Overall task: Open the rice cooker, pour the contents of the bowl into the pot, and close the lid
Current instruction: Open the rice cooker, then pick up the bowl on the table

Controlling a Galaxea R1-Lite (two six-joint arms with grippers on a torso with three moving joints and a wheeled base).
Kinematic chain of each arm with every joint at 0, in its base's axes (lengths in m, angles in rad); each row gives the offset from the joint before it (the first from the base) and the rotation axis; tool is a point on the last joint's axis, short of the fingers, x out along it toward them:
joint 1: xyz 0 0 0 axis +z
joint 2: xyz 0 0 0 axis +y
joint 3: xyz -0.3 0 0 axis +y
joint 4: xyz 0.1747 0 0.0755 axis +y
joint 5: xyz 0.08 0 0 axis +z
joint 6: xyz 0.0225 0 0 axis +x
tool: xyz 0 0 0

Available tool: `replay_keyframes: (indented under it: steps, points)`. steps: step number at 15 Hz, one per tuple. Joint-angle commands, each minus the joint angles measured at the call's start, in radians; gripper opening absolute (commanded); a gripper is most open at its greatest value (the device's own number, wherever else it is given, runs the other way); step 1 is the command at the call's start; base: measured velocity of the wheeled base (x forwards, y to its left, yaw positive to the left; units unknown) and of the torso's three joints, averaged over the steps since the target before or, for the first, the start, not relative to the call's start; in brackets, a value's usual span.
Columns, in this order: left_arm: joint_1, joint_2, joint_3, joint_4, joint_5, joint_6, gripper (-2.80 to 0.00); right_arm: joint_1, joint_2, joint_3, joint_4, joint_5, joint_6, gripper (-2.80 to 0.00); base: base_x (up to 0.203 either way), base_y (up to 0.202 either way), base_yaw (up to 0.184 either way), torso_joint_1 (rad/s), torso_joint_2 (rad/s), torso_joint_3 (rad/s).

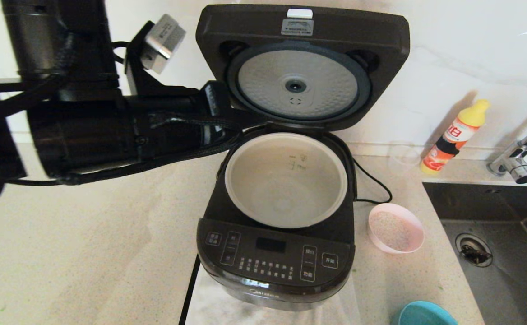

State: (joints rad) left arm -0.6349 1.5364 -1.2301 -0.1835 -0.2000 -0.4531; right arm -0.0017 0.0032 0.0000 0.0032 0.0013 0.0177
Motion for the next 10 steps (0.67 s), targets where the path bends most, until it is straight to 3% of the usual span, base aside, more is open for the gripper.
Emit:
replay_keyframes:
  steps: [1, 5, 7, 10]
  points:
    - [0.001, -0.183, 0.069, 0.057, 0.103, 0.053, -2.80, 0.000, 0.001, 0.000, 0.000, 0.000, 0.001, -2.80, 0.000, 0.000, 0.000, 0.000, 0.00, 0.000]
    - [0.016, -0.415, 0.153, 0.241, 0.300, 0.094, -2.80, 0.000, 0.001, 0.000, 0.000, 0.000, 0.001, -2.80, 0.000, 0.000, 0.000, 0.000, 0.00, 0.000]
    - [0.082, -0.473, 0.248, 0.304, 0.514, 0.126, -2.80, 0.000, 0.000, 0.000, 0.000, 0.000, 0.000, -2.80, 0.000, 0.000, 0.000, 0.000, 0.00, 0.000]
    - [0.142, -0.584, 0.353, 0.305, 0.701, 0.149, -2.80, 0.000, 0.001, 0.000, 0.000, 0.000, 0.001, -2.80, 0.000, 0.000, 0.000, 0.000, 0.00, 0.000]
